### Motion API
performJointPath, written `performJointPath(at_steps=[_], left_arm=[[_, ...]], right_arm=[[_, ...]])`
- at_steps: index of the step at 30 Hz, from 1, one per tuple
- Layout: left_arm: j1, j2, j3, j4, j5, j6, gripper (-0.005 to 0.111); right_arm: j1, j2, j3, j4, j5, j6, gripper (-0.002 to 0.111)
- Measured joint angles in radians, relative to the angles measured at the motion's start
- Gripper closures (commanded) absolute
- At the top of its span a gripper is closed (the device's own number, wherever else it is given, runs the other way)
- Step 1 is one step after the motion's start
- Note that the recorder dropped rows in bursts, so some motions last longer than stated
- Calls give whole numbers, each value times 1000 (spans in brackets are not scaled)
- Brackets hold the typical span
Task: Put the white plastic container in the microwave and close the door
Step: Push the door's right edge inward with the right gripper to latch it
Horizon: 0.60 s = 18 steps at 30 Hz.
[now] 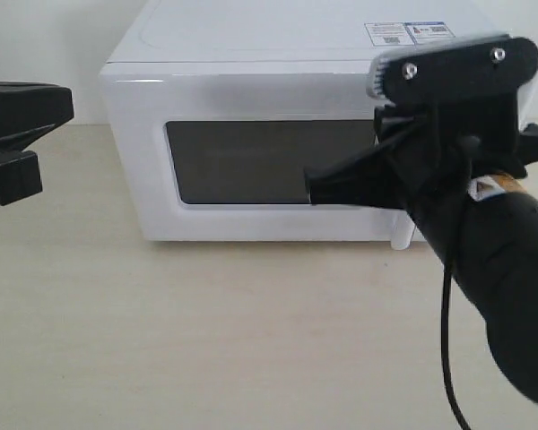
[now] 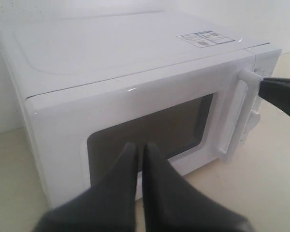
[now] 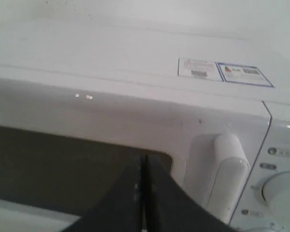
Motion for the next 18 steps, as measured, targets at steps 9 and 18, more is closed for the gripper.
performJointPath(at_steps=[9,18], left_arm=[[18,0,0,0,0,3,102],[18,0,0,0,-2,6,102]], right_arm=[[71,-57,107,29,-25,-3,109],[71,-61,112,31,-16,-3,109]])
